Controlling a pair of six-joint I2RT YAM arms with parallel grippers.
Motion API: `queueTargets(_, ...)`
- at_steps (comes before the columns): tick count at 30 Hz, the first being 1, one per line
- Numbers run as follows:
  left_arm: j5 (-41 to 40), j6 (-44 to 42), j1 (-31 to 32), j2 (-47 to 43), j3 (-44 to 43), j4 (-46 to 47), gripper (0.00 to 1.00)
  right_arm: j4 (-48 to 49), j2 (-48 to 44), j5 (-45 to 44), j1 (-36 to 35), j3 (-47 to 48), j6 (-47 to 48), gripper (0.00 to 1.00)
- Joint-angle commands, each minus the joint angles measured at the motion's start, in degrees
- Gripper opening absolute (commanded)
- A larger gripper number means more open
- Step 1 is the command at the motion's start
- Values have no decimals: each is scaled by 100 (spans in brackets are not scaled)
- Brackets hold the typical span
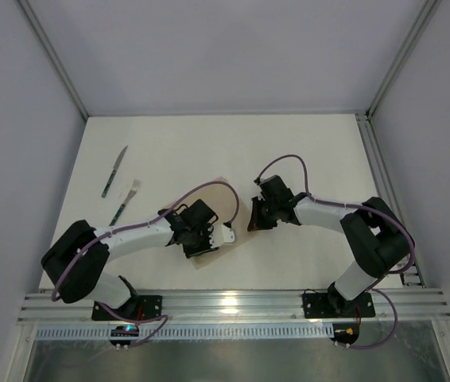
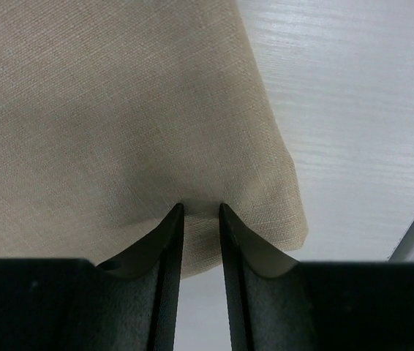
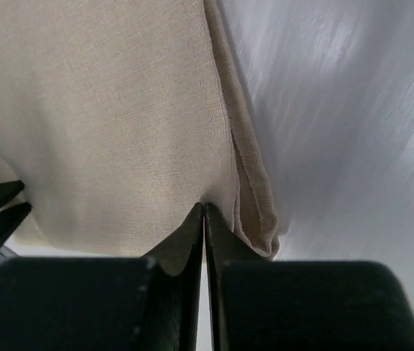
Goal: Fold the napkin into a case and place the utensils inside
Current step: Smooth out the square-folded napkin at the center of the board.
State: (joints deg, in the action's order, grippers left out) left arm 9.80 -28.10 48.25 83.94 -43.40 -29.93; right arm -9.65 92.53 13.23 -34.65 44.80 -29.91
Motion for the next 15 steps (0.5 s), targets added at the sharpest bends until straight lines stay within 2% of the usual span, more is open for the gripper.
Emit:
queueTargets(1, 162, -310, 123, -44, 331, -30, 28, 157, 300, -155, 134, -41, -76, 6)
queueTargets(15, 119, -583, 123, -703, 745, -179, 27, -54, 2, -498, 328, -59, -94, 4)
